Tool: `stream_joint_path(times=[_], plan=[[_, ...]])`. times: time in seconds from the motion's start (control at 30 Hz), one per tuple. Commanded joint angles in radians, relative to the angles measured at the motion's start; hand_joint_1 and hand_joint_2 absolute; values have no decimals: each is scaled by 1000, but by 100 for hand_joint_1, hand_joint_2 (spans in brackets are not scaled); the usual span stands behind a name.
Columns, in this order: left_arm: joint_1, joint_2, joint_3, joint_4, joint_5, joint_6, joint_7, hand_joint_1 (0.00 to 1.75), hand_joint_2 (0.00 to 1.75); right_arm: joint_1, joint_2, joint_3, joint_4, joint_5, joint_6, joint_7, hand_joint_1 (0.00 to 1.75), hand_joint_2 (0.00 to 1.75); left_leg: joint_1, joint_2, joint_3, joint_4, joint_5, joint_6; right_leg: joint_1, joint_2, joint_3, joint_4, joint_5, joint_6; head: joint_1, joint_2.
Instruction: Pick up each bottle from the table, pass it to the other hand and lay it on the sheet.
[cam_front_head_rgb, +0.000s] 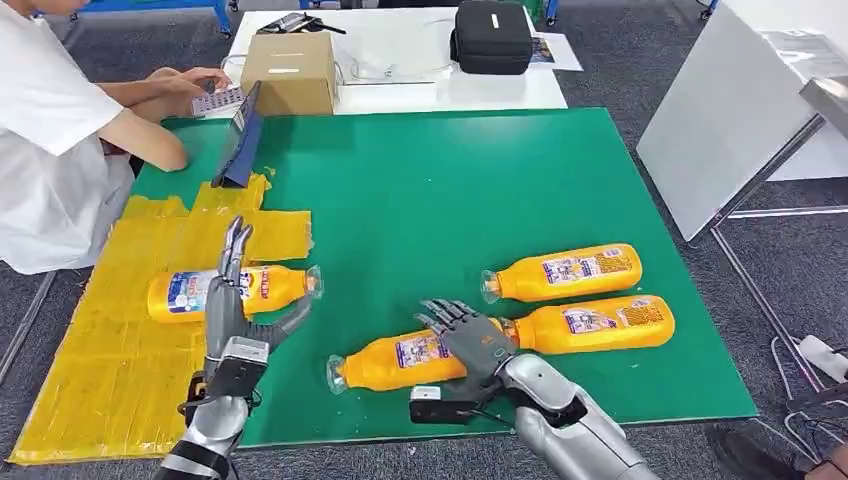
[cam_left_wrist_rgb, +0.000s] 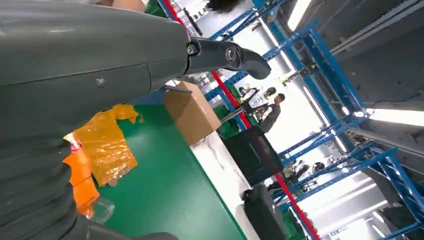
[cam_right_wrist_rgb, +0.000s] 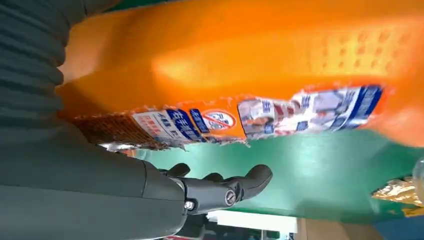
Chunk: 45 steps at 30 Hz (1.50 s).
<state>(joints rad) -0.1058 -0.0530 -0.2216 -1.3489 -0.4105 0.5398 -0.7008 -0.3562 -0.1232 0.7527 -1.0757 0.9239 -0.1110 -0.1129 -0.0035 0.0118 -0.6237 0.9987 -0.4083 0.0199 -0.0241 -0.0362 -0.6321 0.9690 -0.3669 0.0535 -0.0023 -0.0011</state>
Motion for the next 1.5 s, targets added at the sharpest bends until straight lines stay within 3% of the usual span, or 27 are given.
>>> stream_joint_path(times=[0.03,0.07,0.1,0.13,0.17,0.2,0.37,0.4,0.8,0.93,1.0,1.1,1.2,1.27,1.4,1.5], plan=[[-41,-4,-25,67,22,-5,3,0,175,-50,12,16,138,17,4,27,5,175,1,-1,2,0,0,-1,1,1,3,-1,0,-2,0,0],[-43,-6,-25,70,24,-6,3,0,175,-53,17,14,151,21,5,34,17,175,1,-1,2,0,0,-1,0,1,2,-1,0,-2,0,0],[-44,-8,-27,72,28,-8,3,0,175,-60,21,15,172,29,6,38,56,175,2,-1,4,0,-1,-1,1,2,5,-1,-1,-3,0,0],[-45,-8,-31,72,30,-8,3,0,175,-64,25,13,191,35,5,40,52,175,1,-1,3,-1,0,-1,1,1,4,-1,0,-2,0,0],[-46,-10,-35,75,33,-7,3,0,175,-70,29,16,215,45,7,43,68,175,1,-1,3,-1,0,-1,1,1,3,-1,0,-2,0,0],[-48,-11,-37,76,37,-8,3,0,175,-75,28,21,229,54,11,44,127,175,2,-1,5,0,-1,-1,1,2,6,-1,-1,-3,0,0],[-61,-12,-53,84,56,-6,3,0,175,-107,34,32,311,77,23,40,161,175,2,-3,6,0,-1,-1,1,1,7,-1,-1,-3,0,0],[-61,-13,-55,84,57,-5,3,0,175,-110,37,32,317,78,20,40,175,175,1,-2,5,0,0,-1,1,1,6,-1,0,-2,0,0],[-36,-12,-57,42,79,-28,3,0,175,-52,70,-56,205,12,-73,5,175,175,2,-2,8,0,0,-1,2,1,8,-1,0,-4,0,0],[4,-48,-12,6,55,-102,3,0,175,77,123,-213,-28,-44,-244,-28,175,175,1,-1,7,-1,0,-1,1,1,7,-1,0,-3,0,0],[14,-60,-2,-3,43,-114,3,0,175,113,129,-239,-105,-42,-253,-25,175,175,2,-1,8,1,-2,-1,2,2,8,0,-1,-4,0,0],[21,-84,15,-5,31,-177,9,0,175,202,179,-353,-256,-141,-377,-133,175,175,1,0,6,1,-3,-1,1,4,6,1,-2,-4,-1,0],[-13,-74,-8,64,3,-294,119,0,175,248,227,-447,-373,-250,-451,-219,175,175,1,-3,3,1,-2,-1,1,0,4,2,-3,-3,0,0],[-45,-72,-35,127,-6,-370,163,0,175,258,255,-492,-423,-344,-460,-273,175,175,1,-4,2,1,-2,-1,1,-1,3,2,-3,-3,0,0],[-48,-80,-37,136,-3,-378,163,0,175,260,259,-500,-436,-357,-456,-282,175,175,1,-3,1,0,-1,-1,0,0,2,1,-2,-2,0,0],[-65,-63,-65,159,69,-531,227,0,175,265,270,-505,-441,-413,-439,-335,175,175,1,-3,3,1,-3,-2,1,1,3,1,-3,-3,0,0]])
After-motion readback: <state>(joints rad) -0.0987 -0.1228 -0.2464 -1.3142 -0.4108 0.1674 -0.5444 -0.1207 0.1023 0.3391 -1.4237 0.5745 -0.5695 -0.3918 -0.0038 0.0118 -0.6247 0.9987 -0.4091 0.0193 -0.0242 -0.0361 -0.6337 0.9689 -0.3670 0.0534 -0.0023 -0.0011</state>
